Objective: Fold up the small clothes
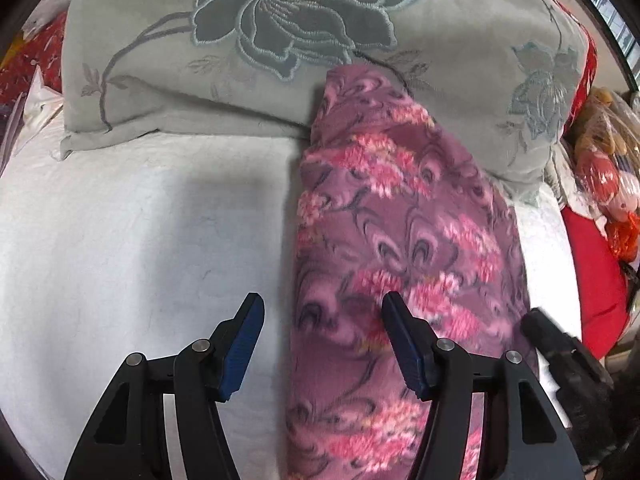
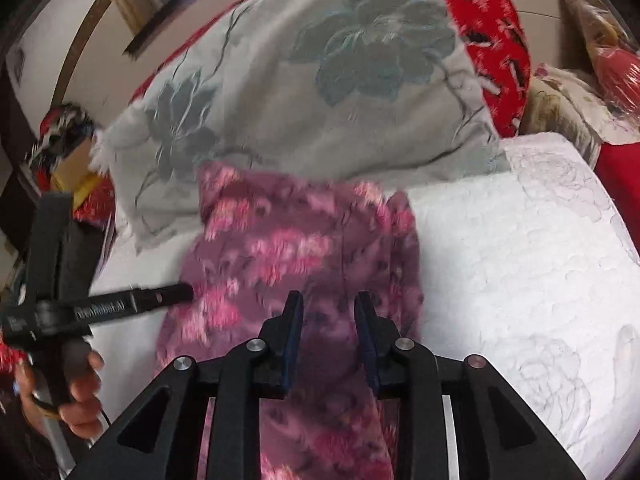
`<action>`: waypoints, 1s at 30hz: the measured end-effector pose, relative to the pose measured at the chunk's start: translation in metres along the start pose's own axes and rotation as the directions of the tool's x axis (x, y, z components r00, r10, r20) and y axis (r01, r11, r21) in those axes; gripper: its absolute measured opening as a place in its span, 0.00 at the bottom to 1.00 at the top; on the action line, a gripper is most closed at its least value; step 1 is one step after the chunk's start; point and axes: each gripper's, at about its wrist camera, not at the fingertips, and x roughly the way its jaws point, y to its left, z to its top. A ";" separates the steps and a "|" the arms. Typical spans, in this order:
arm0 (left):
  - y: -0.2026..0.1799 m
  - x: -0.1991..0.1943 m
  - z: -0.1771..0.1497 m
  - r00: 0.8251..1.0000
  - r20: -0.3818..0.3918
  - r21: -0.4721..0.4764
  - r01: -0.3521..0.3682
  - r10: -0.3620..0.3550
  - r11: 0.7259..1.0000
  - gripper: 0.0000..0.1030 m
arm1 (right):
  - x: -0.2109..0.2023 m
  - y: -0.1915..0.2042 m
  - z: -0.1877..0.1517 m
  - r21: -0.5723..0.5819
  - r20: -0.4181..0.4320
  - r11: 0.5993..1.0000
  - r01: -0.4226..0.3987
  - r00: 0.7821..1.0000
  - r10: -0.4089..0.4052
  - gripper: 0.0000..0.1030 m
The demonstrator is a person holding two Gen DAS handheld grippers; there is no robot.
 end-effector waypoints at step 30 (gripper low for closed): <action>0.022 0.001 -0.025 0.999 -0.017 -0.032 0.041 -0.042 0.999 0.67 | 0.023 -0.036 0.016 0.165 0.031 0.986 -0.030 0.999 0.025 0.04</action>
